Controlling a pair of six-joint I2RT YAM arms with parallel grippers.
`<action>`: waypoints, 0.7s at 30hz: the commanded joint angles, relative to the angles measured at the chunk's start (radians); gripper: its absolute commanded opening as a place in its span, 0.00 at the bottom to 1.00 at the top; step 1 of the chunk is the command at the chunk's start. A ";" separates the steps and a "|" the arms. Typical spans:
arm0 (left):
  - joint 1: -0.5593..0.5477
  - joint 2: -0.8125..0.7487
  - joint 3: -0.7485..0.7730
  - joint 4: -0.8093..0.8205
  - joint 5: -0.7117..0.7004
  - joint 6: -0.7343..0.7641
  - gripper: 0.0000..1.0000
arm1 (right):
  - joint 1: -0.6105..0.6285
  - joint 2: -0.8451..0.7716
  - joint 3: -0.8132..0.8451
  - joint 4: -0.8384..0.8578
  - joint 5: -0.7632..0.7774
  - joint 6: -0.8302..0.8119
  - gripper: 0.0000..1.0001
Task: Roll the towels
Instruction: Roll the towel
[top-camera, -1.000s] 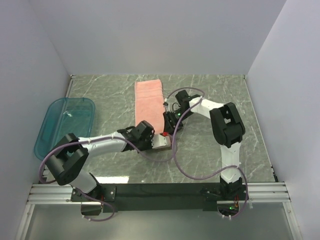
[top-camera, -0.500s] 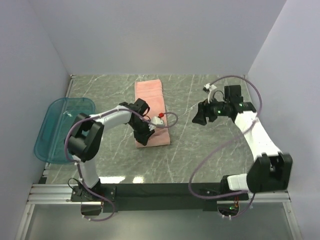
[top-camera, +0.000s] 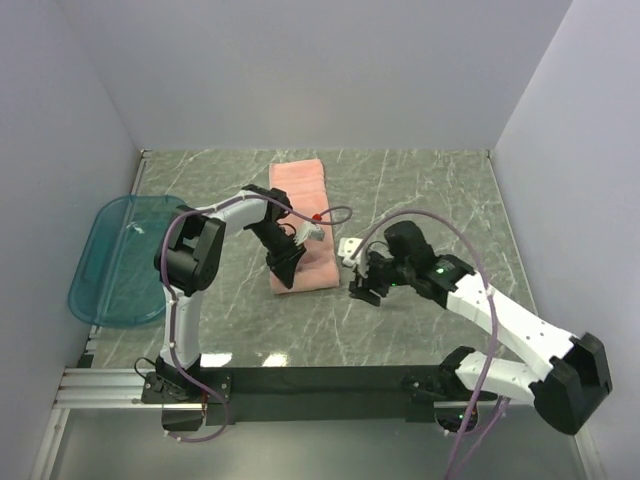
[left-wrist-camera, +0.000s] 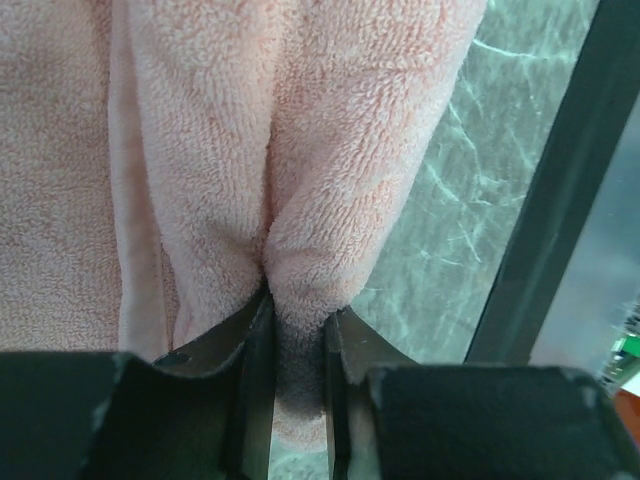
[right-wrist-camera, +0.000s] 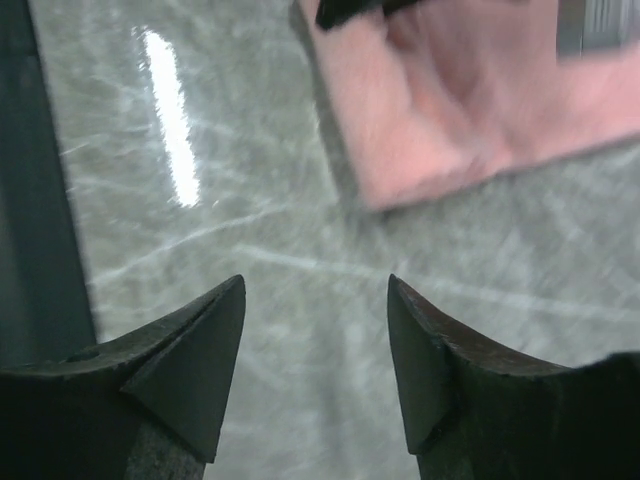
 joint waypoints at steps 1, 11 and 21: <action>0.002 0.101 -0.013 -0.028 -0.091 0.050 0.22 | 0.082 0.082 -0.015 0.241 0.145 -0.100 0.67; 0.004 0.146 0.033 -0.025 -0.099 0.030 0.23 | 0.191 0.421 0.154 0.326 0.213 -0.203 0.70; 0.033 0.158 0.037 0.004 -0.074 -0.009 0.29 | 0.217 0.603 0.211 0.300 0.181 -0.217 0.64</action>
